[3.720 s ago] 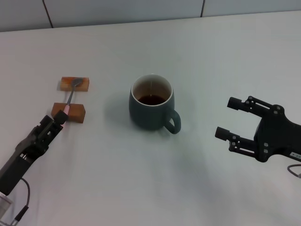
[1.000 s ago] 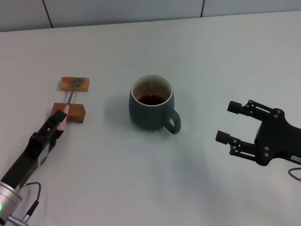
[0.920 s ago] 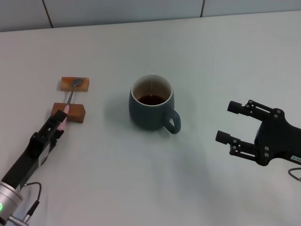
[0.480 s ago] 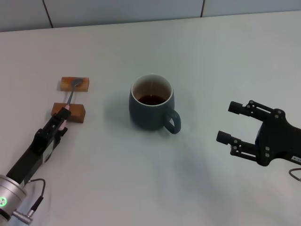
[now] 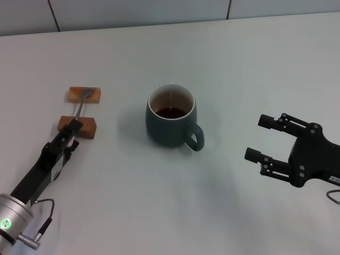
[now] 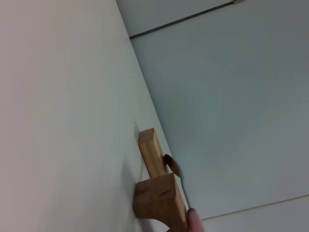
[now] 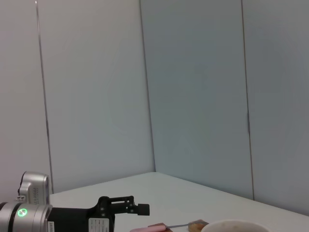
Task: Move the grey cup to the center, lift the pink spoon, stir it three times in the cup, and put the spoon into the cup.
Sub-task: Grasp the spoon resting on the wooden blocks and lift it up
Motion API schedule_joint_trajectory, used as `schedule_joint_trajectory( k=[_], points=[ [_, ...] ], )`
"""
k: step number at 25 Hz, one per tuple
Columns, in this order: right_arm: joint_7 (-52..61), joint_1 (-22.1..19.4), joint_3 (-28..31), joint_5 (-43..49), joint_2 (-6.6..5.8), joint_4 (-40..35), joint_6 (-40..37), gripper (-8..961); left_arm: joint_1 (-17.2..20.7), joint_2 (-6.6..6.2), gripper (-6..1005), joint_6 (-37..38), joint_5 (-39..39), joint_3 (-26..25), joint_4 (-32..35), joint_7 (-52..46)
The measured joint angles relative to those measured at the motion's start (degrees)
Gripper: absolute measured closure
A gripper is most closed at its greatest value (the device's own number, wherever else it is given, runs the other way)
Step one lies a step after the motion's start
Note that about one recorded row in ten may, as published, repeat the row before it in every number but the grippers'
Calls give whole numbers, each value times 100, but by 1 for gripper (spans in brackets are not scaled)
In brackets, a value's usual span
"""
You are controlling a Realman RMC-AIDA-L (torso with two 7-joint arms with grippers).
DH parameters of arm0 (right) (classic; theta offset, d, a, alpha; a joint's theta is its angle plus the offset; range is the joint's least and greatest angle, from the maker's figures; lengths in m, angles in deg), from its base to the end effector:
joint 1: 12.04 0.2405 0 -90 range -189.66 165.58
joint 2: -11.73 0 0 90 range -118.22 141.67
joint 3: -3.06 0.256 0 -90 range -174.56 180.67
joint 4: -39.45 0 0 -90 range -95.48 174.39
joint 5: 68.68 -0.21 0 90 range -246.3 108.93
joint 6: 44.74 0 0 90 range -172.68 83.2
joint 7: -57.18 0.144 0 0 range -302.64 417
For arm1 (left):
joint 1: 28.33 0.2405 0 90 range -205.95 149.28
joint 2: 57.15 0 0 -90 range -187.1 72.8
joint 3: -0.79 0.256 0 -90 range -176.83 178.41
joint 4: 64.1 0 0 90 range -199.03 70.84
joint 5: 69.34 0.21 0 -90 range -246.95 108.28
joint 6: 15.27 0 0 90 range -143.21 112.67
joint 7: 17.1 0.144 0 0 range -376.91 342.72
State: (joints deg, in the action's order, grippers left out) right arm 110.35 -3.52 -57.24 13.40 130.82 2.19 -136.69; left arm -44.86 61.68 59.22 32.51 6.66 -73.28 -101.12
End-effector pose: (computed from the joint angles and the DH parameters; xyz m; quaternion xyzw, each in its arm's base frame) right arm 0.2973 0.2389 -0.0051 -0.9030 0.1187 0.3462 0.2249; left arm -0.3432 0.2355 -0.0703 -0.5083 -0.6660 -0.5006 0.2178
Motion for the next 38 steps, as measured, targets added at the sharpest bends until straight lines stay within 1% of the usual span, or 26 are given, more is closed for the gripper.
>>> schedule_joint_trajectory(
  k=[5,23,29,38],
  points=[
    [0,-10,0,12,0,0,2,199,0,0,170,-58,-17,-71,-37,0],
    [0,1,0,63,0,0,-2,199,-70,0,171,-190,-20,-80,-47,-78],
    [0,9,0,63,0,0,-4,199,-57,0,427,-223,-16,-81,-48,-79],
    [0,11,0,66,0,13,-6,199,-24,-1,537,-219,-22,-112,-47,-88]
  ],
)
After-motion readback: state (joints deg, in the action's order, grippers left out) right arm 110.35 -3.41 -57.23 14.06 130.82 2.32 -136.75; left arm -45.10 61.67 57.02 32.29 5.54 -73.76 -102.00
